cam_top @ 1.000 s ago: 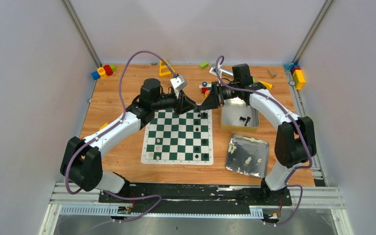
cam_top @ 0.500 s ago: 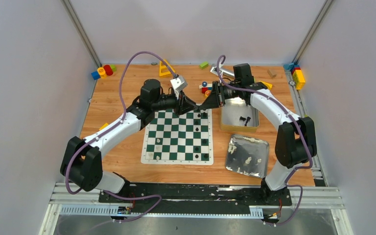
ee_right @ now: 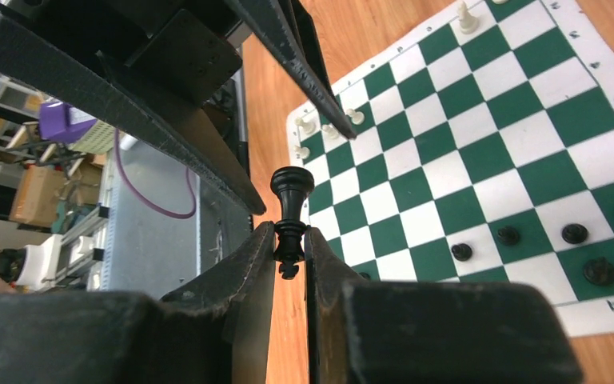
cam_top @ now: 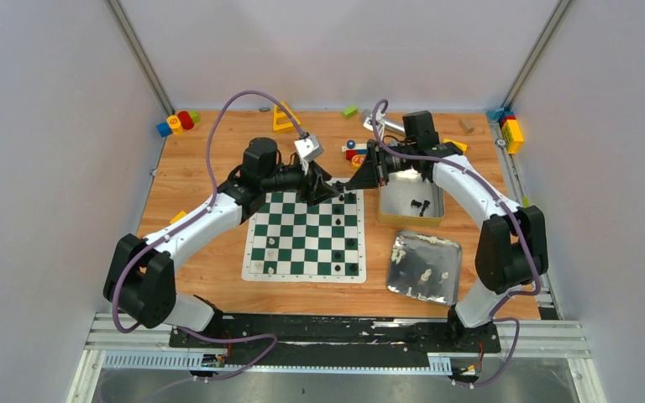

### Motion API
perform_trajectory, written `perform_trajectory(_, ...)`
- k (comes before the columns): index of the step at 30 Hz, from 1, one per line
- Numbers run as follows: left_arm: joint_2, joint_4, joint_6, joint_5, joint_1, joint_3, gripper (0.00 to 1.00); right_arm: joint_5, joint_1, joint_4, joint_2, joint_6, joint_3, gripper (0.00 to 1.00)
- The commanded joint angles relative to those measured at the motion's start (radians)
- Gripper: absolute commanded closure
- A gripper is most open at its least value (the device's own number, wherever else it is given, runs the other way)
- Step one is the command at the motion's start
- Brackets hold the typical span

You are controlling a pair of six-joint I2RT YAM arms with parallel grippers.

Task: Set up the chess pieces on the board
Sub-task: Place the chess piece on the chessboard.

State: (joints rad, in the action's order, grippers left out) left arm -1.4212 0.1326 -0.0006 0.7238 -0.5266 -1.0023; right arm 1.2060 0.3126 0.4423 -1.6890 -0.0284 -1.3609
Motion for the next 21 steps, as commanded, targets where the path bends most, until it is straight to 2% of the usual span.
perform_trajectory(1, 0.040, -0.085, 0.088, -0.051, 0.009, -0.043, 0.30, -0.091, -0.003, 0.061, 0.086, -0.117, 0.024, 1.00)
perform_trajectory(4, 0.059, -0.138, 0.136, -0.078, 0.022, -0.064, 0.08, -0.166, -0.005, 0.128, 0.108, -0.171, 0.029, 1.00)
perform_trajectory(6, 0.077, -0.179, 0.165, -0.081, 0.041, -0.072, 0.01, -0.218, -0.005, 0.168, 0.120, -0.204, 0.031, 1.00)
perform_trajectory(12, 0.126, -0.329, 0.248, -0.110, 0.136, -0.098, 0.00, -0.425, 0.010, 0.293, 0.124, -0.295, 0.007, 1.00)
perform_trajectory(21, 0.209, -0.530, 0.299, -0.262, 0.287, -0.140, 0.00, -0.790, 0.151, 0.409, 0.031, -0.375, -0.048, 0.99)
